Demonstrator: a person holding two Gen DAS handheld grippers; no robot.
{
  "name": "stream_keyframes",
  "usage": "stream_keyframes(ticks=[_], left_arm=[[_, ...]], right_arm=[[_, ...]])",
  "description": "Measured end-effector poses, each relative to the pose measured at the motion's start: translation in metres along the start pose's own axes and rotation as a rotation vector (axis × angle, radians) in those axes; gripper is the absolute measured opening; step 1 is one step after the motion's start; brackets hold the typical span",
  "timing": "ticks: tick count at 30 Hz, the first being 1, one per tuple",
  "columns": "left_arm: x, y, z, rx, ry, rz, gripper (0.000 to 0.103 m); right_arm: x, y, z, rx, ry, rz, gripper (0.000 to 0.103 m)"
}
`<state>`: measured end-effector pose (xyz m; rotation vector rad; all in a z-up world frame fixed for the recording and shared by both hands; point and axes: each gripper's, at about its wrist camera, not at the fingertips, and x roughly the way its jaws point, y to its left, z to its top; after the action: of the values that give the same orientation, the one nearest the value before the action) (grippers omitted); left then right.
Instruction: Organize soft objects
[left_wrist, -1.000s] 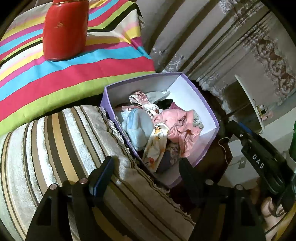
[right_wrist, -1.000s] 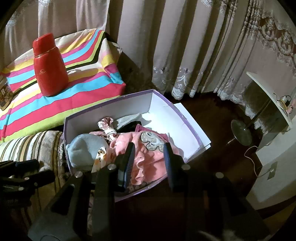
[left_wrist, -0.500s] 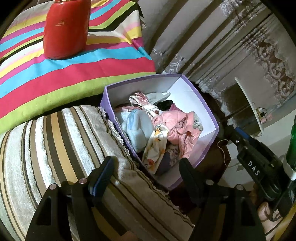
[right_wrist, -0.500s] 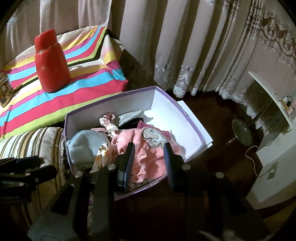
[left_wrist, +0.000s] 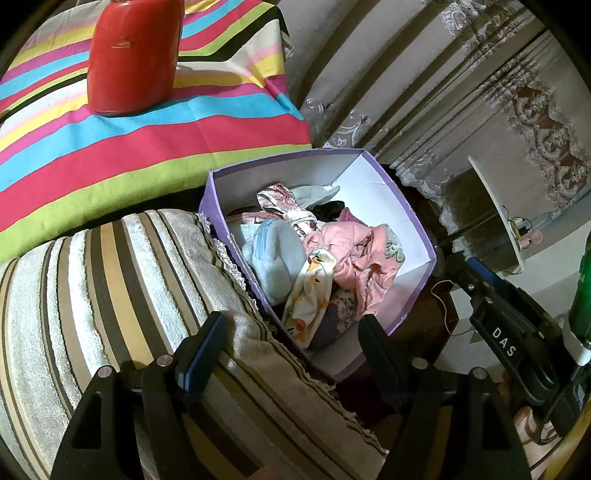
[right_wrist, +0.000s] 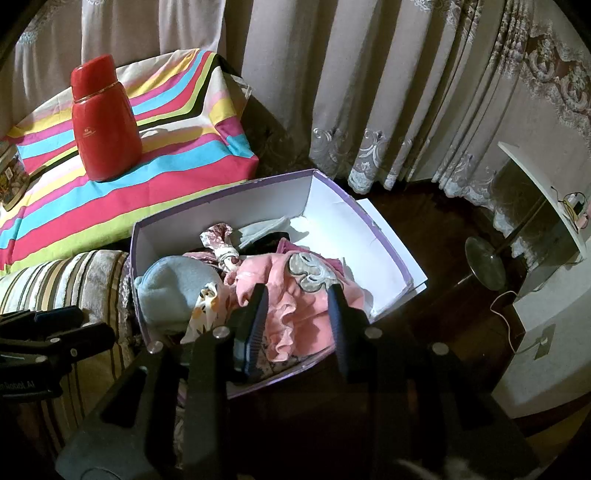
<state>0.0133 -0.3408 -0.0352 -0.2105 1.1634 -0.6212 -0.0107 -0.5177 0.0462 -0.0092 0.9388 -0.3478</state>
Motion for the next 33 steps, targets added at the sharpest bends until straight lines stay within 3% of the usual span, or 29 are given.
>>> stream_keyframes(ticks=[33], left_arm=[[0.0027,-0.0019,-0.0009,0.010,0.005,0.000,0.078]], right_arm=[[0.0062,0.0032,-0.0047,-0.001,0.017,0.005,0.044]])
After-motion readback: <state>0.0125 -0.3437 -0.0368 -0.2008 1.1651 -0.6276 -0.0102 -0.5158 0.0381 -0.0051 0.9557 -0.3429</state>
